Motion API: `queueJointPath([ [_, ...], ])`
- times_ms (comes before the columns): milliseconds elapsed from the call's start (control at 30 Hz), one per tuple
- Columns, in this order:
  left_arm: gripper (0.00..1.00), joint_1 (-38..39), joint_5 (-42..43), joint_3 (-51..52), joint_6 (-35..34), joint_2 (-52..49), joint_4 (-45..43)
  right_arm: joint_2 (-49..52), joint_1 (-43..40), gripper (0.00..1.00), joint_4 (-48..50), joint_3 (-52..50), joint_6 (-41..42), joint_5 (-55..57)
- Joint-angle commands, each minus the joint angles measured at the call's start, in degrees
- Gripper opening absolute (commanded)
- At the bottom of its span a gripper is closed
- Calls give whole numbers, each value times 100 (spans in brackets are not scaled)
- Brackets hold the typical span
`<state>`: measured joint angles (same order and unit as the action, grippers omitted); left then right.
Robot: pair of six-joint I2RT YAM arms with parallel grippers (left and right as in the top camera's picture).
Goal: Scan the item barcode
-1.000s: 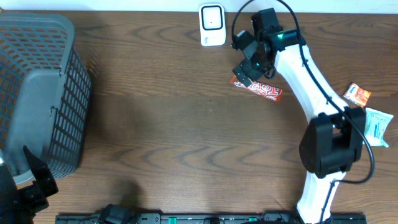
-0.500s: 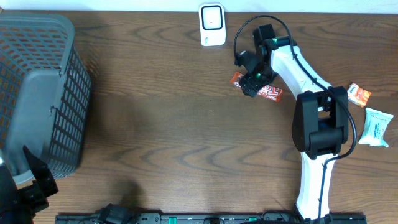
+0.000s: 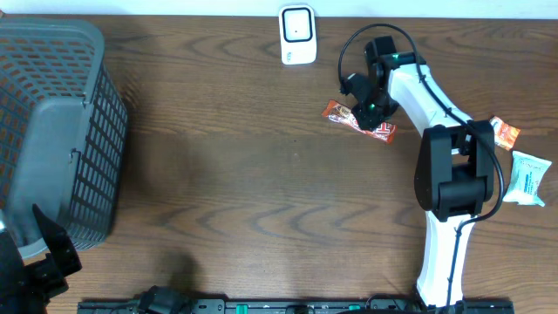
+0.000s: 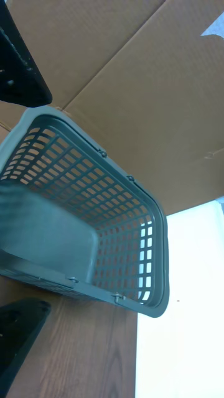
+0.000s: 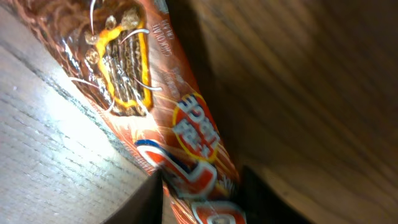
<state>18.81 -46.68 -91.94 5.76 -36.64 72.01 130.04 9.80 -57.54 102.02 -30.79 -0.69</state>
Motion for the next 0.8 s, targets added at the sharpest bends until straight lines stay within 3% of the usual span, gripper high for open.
queueJointPath([
  [0, 98, -20, -33, -15, -70, -4, 2, 96, -7, 25, 105, -264, -66, -90],
  [67, 98, -20, -33, -15, -70, -4, 2, 96, -4, 19, 122, -330, -109, -90],
  [167, 98, -20, -33, -15, -70, -4, 2, 96, 2, 1, 149, -332, -125, -92],
  [367, 98, -20, -33, -15, -70, -7, 2, 94, 98, 1, 334, -118, -192, -87],
  [600, 98, -20, -33, -15, -70, -4, 2, 94, 516, 1, 544, 916, -249, -98],
  [767, 98, -20, -33, -15, -70, -7, 2, 94, 758, 1, 769, 1631, -197, -686],
])
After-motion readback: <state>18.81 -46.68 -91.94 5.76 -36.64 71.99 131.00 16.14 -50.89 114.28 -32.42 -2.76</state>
